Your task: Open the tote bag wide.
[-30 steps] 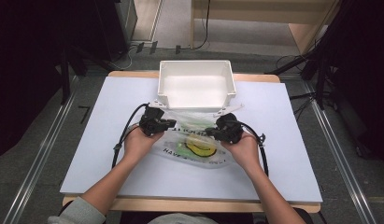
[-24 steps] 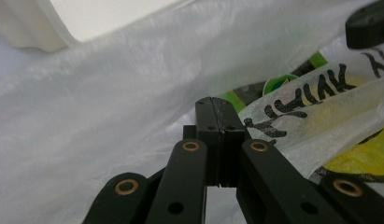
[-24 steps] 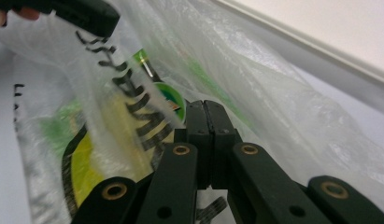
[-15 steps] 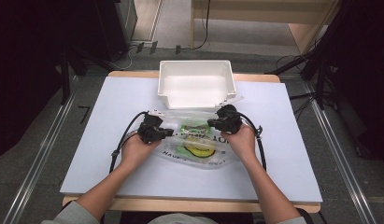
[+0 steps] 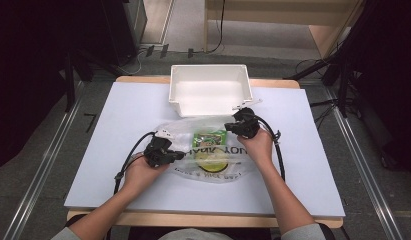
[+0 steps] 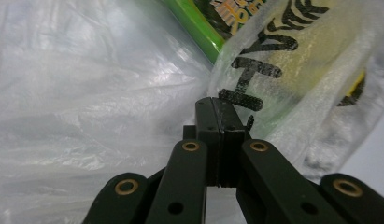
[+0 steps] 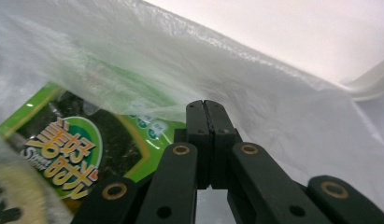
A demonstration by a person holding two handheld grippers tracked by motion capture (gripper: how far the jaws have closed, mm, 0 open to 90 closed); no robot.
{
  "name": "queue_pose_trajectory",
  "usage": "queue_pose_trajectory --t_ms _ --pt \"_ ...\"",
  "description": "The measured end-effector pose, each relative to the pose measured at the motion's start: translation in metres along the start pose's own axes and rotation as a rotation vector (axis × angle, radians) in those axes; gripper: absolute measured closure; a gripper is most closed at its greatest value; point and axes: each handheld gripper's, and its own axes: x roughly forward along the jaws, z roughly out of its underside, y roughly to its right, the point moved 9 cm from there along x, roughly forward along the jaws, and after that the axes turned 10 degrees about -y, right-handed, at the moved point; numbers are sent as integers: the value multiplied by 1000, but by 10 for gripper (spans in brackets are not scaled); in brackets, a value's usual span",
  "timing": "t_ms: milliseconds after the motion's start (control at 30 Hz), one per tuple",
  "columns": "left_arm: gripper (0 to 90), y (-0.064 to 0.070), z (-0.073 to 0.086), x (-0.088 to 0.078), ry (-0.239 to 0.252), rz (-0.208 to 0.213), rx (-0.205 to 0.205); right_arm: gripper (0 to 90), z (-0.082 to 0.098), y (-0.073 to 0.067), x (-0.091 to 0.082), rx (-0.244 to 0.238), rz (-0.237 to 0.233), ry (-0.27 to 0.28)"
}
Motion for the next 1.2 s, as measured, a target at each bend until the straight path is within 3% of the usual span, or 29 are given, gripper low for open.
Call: queue_pose_trajectory --t_ms 300,867,1033,1200 --pt "900 12 22 -2 -31 26 15 900 3 14 9 35 19 -14" --pt "900 25 41 -8 -59 46 48 900 5 23 19 50 42 -39" --pt "900 27 49 -12 -64 59 40 900 4 26 20 50 52 -32" --pt "900 27 58 -17 -74 66 39 900 7 39 15 78 78 -30"
